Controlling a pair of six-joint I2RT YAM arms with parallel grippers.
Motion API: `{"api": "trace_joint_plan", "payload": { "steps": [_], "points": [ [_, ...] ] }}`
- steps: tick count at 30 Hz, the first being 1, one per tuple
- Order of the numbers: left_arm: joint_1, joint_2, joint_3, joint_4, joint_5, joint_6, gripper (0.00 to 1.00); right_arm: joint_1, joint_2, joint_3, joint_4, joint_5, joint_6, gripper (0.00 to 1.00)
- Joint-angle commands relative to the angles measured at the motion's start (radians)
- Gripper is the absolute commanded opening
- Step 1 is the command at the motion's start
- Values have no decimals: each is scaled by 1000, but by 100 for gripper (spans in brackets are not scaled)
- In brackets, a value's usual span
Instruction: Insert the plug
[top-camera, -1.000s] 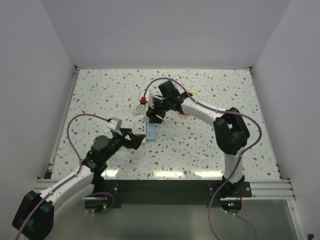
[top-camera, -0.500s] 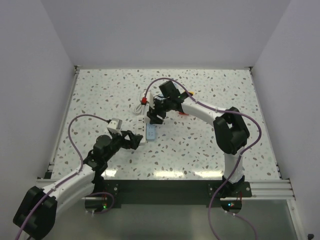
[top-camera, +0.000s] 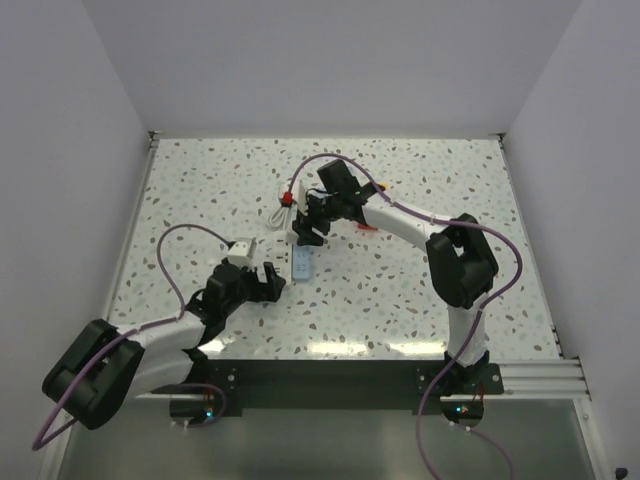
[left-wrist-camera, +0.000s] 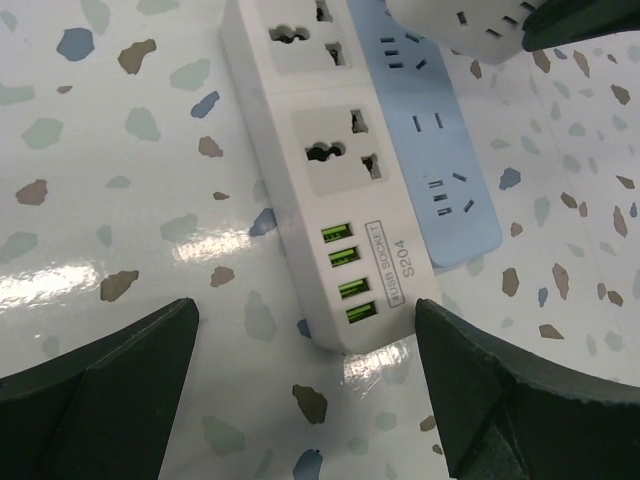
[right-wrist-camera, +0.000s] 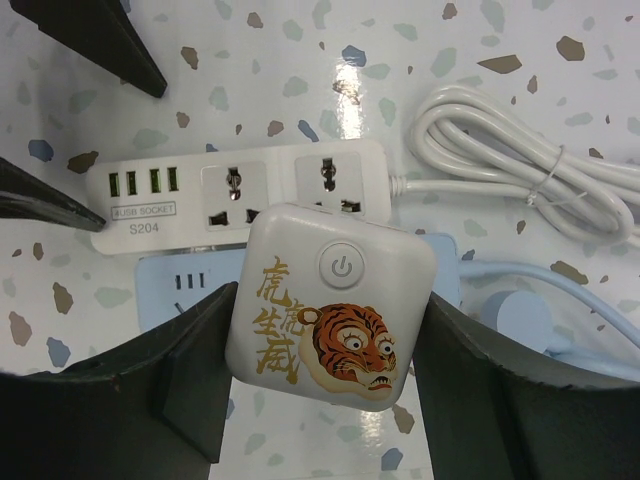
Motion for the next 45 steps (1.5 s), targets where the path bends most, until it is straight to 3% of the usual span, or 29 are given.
{"api": "trace_joint_plan", "payload": {
  "steps": [1, 7, 17, 23, 29, 32, 36, 45],
  "points": [
    [-42, 33, 45, 122, -42, -17, 95, -2, -13, 47, 52, -32, 16, 0],
    [-85, 29, 66, 144, -80, -17, 95, -4, -24, 34, 57, -26, 23, 0],
    [-145, 150, 140, 17, -194, 12, 92, -13, -50, -7, 92, -37, 49, 0],
    [-171, 165, 150, -43, -227, 21, 76, -22, -61, -18, 104, -45, 57, 0],
    [-182, 188, 158, -72, -254, 20, 51, -22, -69, -27, 112, -89, 68, 0],
    [-187, 176, 152, -72, -252, 25, 36, -22, -64, -30, 121, -138, 71, 0],
    [-191, 170, 146, -62, -237, 49, 2, -21, -63, -27, 117, -172, 75, 0],
    [-217, 208, 147, -2, -165, 120, 0, -21, -56, -56, 146, -140, 100, 0]
  ]
}}
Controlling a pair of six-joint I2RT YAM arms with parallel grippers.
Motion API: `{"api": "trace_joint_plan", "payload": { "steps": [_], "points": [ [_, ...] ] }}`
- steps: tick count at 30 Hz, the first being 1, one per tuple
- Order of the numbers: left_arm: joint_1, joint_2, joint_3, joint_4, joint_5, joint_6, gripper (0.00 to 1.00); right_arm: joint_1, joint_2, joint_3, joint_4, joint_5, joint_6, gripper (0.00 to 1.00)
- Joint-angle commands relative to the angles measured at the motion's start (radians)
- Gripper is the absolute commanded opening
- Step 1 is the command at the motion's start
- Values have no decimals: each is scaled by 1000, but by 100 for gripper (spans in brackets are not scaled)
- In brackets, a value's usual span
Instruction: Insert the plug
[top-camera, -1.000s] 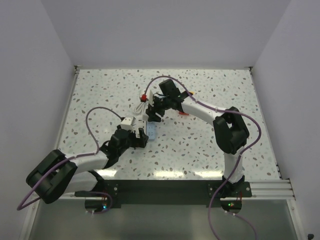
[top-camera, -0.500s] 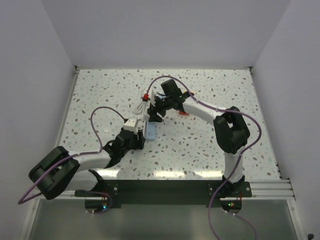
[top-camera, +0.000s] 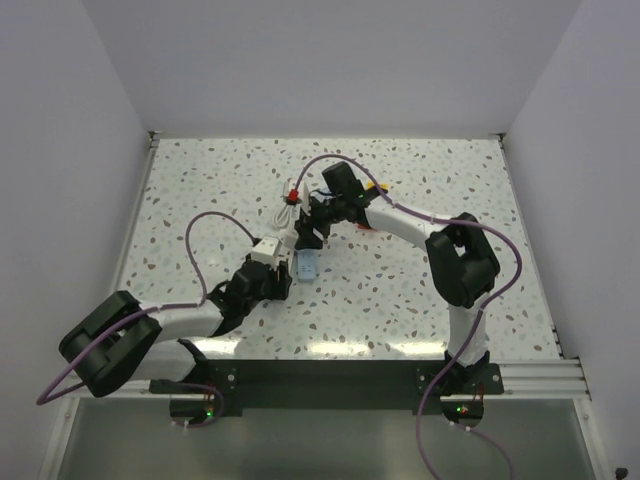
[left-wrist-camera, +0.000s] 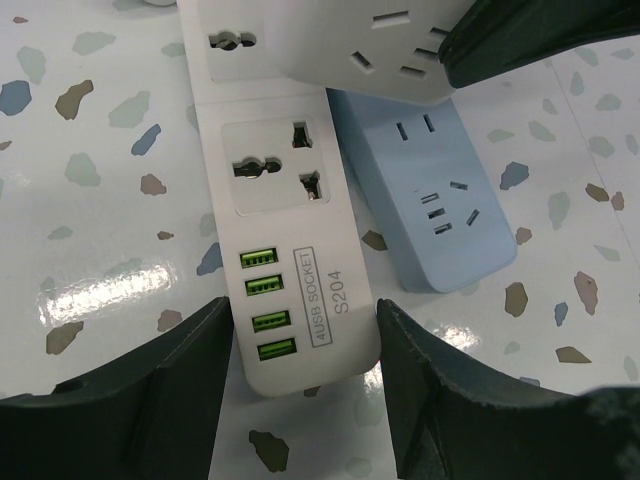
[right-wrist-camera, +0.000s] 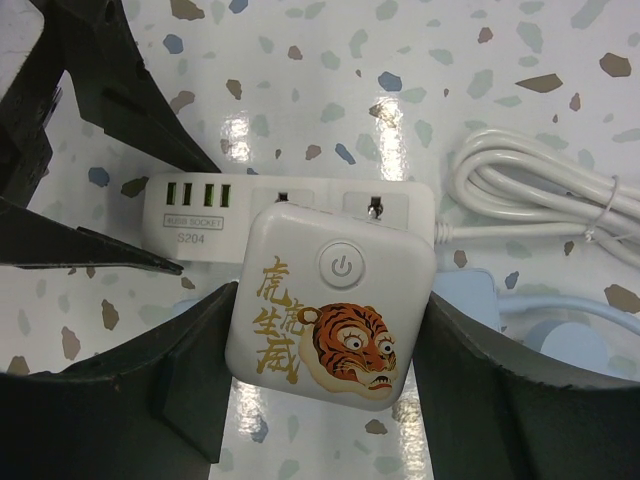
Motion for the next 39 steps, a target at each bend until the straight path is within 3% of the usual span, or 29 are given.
{"api": "trace_joint_plan", "payload": {
  "steps": [1, 11, 28, 39],
  "points": [
    [-16, 17, 10, 18, 55, 62, 0, -1, -52, 2, 52, -14, 8, 0],
    [-19, 41, 27, 1, 84, 65, 0, -1, -21, 14, 90, 16, 13, 0],
    [-19, 54, 77, -86, 62, 45, 0, -3, 106, 114, -27, 79, -58, 0],
    [-19, 60, 80, -89, 52, 40, 0, -3, 91, 105, -66, 115, -59, 0]
  ]
}}
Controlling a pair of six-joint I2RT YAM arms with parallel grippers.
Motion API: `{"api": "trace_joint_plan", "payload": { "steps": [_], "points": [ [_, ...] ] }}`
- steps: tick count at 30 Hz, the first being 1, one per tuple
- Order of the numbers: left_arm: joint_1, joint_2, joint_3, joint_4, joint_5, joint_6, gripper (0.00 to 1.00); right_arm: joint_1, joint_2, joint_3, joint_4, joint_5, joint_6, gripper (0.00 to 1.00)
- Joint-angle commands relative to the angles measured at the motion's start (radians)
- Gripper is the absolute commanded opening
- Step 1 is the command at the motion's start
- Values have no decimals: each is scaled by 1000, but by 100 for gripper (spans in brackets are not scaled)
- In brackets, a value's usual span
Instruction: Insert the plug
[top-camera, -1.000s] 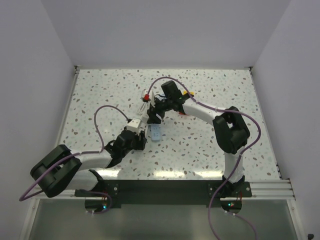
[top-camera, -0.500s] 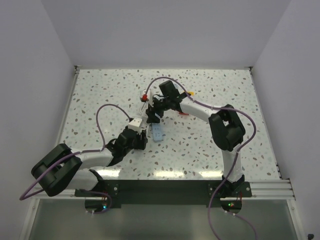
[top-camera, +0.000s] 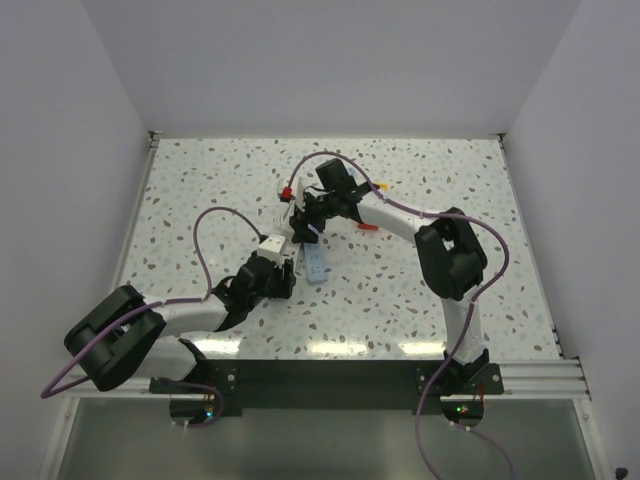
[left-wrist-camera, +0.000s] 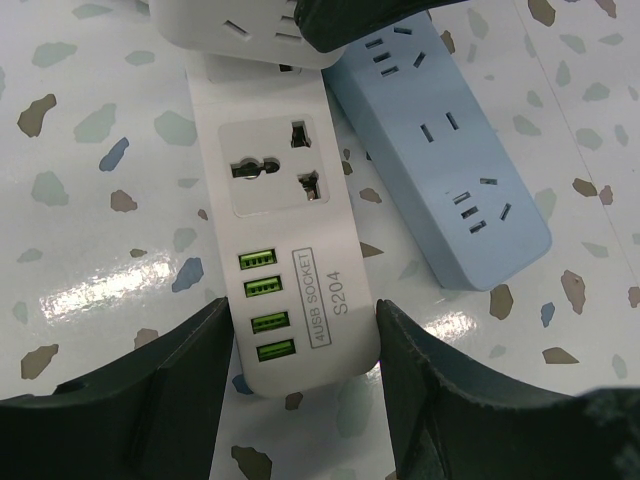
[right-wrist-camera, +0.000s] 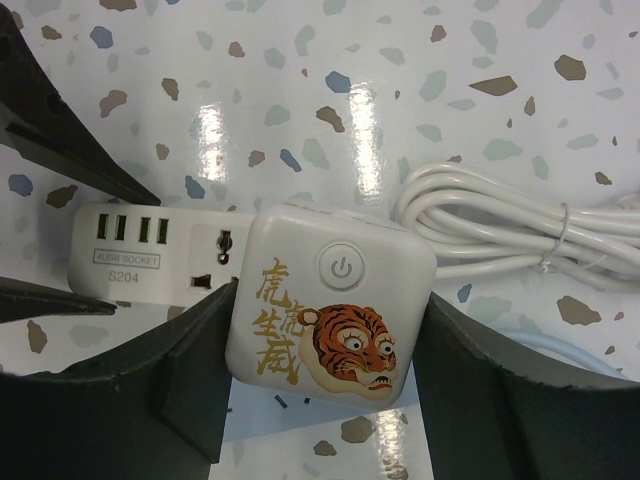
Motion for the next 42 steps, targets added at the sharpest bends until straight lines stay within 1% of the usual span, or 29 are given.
{"api": "trace_joint_plan", "payload": {
  "steps": [1, 12, 27, 35, 42],
  "points": [
    [-13, 20, 23, -42, 20, 12, 0, -3, -10, 4, -56, 55, -21, 0],
    [-13, 20, 24, -46, 9, 6, 0, -1, -59, -30, -82, 80, -24, 0],
    [-13, 14, 20, -41, 15, 10, 0, 2, -66, -1, -113, 86, -27, 0],
    [-13, 11, 18, -36, 18, 13, 0, 40, -11, 80, -206, 137, -59, 0],
    [-13, 11, 16, -35, 21, 17, 0, 60, 21, 112, -214, 143, -64, 0]
  ]
}}
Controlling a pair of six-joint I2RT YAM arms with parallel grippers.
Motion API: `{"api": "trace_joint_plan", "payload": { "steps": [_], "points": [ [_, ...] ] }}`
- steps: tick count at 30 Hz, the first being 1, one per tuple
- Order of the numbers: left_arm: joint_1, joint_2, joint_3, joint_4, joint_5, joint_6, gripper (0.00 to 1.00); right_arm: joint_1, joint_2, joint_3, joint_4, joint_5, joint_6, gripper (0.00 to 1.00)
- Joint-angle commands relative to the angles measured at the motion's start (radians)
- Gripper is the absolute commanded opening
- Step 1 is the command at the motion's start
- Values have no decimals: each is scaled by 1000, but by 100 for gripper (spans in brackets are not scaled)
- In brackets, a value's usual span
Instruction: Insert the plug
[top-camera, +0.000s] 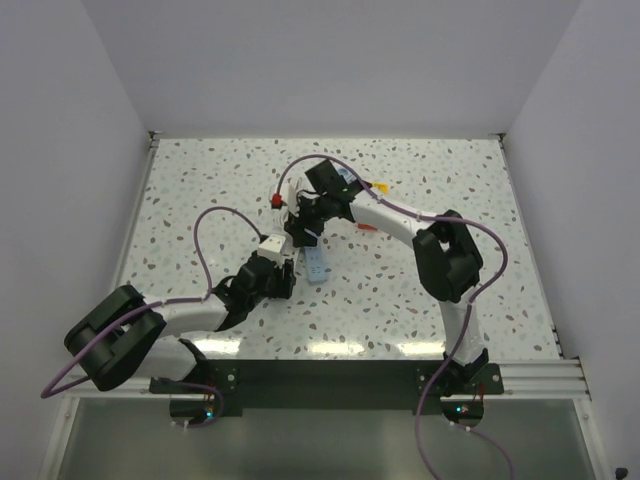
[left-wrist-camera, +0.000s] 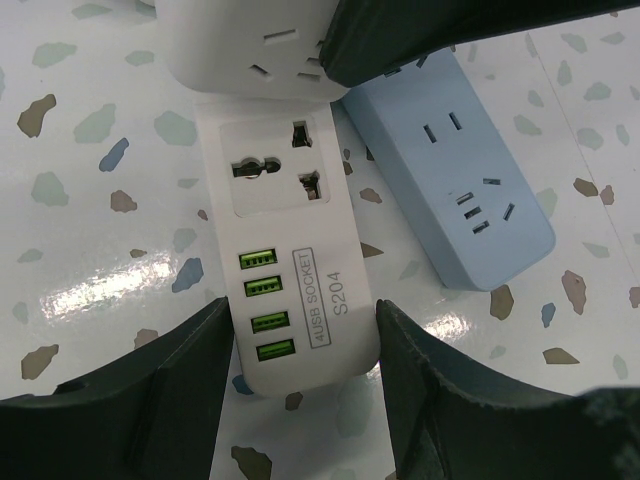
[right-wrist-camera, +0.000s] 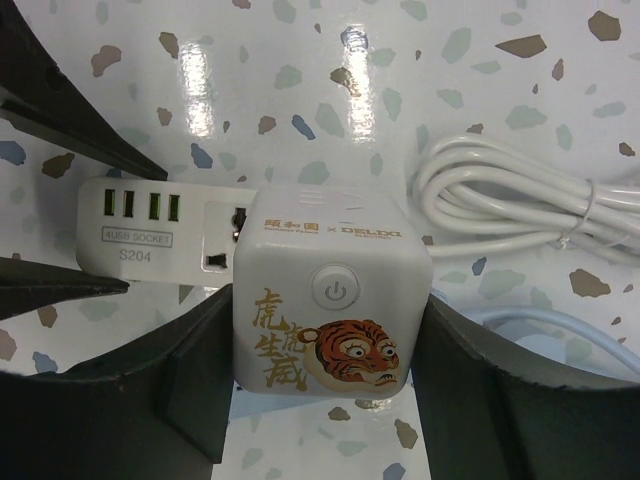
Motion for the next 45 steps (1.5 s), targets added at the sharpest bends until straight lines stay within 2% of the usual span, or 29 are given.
{"api": "trace_joint_plan", "payload": {
  "steps": [1, 17, 26, 35, 38, 39, 41, 42, 45],
  "points": [
    [-11, 8, 13, -28, 23, 16, 0, 12, 23, 41, -44, 28, -21, 0],
    [-11, 10, 13, -24, 31, 21, 0, 15, 30, 63, -76, 112, -28, 0],
    [-11, 10, 13, -25, 34, 21, 0, 8, -26, 48, -65, 137, -24, 0],
    [-13, 30, 29, -47, 24, 16, 0, 2, -29, 110, -143, 170, -16, 0],
    [-11, 39, 36, -48, 17, 16, 11, -7, -44, 107, -143, 175, -4, 0],
    [-11, 36, 36, -50, 11, 15, 27, -10, -52, 106, -139, 174, 7, 0],
    [-11, 13, 27, -38, 4, 15, 42, -21, -53, 121, -151, 161, 11, 0],
    [-11, 2, 22, -34, 1, 15, 67, -22, -53, 132, -171, 154, 10, 0],
    [-11, -57, 2, -28, -9, 15, 97, -22, -44, 182, -209, 143, 2, 0]
  ]
}}
